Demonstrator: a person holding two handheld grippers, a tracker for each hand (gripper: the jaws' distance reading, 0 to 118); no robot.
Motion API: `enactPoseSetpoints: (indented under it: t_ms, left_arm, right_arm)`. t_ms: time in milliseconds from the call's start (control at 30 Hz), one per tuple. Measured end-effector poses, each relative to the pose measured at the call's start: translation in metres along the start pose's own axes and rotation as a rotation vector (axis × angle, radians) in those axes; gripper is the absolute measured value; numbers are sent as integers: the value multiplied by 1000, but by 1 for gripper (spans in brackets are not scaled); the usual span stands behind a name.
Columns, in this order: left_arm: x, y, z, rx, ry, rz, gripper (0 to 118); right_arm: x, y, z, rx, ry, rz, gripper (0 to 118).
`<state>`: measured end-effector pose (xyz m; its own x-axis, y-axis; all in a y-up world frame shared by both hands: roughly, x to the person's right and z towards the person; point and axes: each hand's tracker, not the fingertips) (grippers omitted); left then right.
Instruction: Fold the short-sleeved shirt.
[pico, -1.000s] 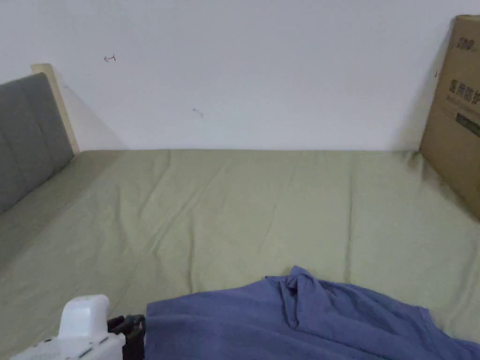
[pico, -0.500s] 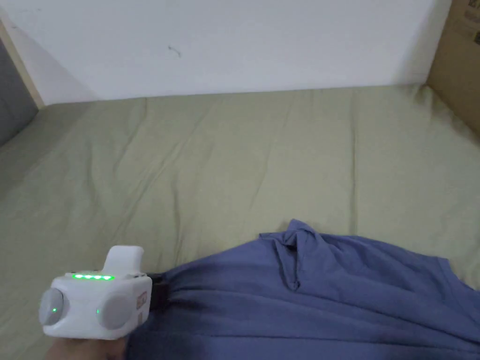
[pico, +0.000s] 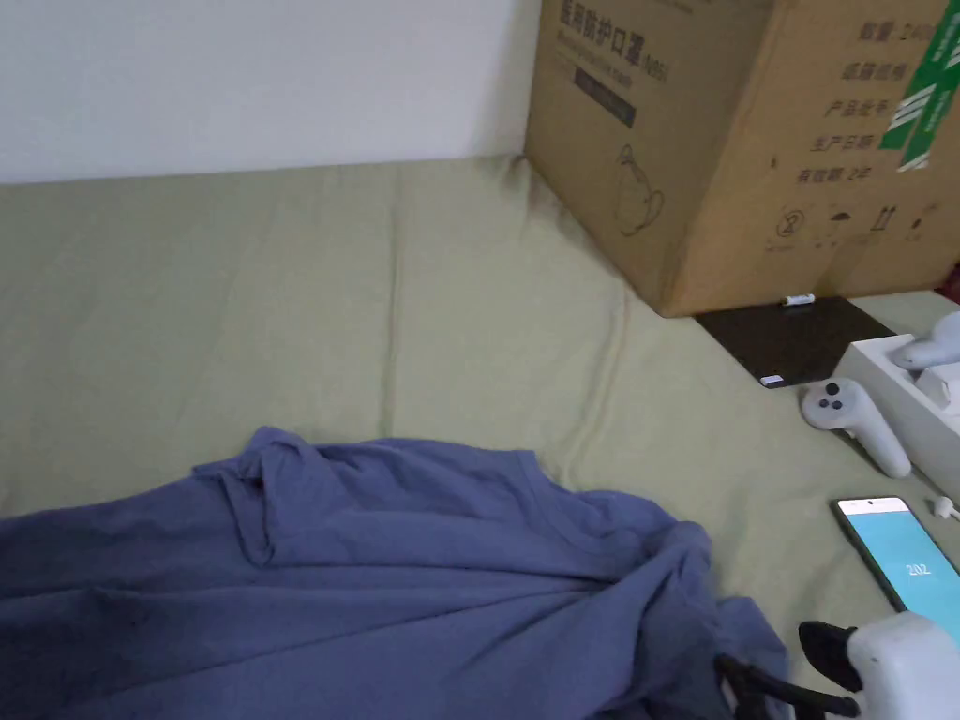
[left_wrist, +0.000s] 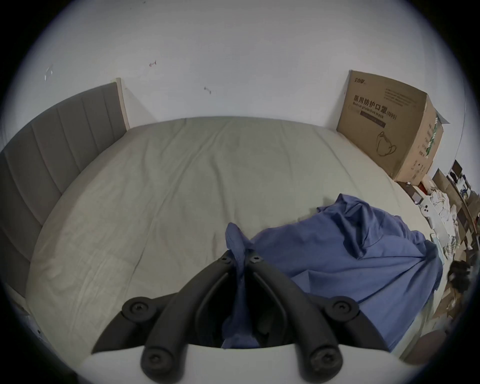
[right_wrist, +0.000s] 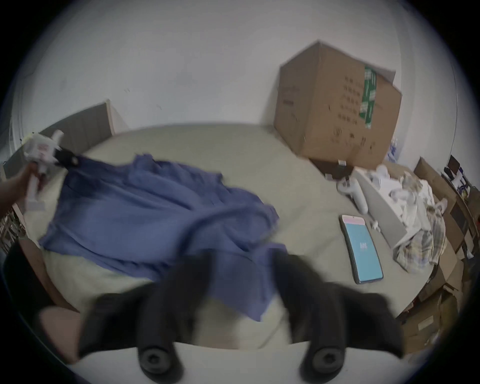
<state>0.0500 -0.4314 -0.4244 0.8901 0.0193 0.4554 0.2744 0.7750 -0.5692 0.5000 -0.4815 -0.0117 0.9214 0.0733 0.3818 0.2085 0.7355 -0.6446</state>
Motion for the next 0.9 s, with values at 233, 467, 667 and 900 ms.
enactPoseSetpoints:
  t_ms: [233, 467, 667, 900]
  left_arm:
    - [9, -5, 6, -11, -14, -15, 5]
    - [-14, 5, 55, 97, -39, 124, 5]
    - [-35, 34, 155, 258, -38, 116, 5]
    - [-81, 69, 248, 397, 14, 153, 5]
  right_arm:
    - [7, -2, -65, -176, 136, -38, 53]
    - [2, 19, -2, -36, 177, -21, 11]
    - [22, 63, 103, 190, 150, -43, 11]
    - [45, 120, 183, 356, 35, -30, 11]
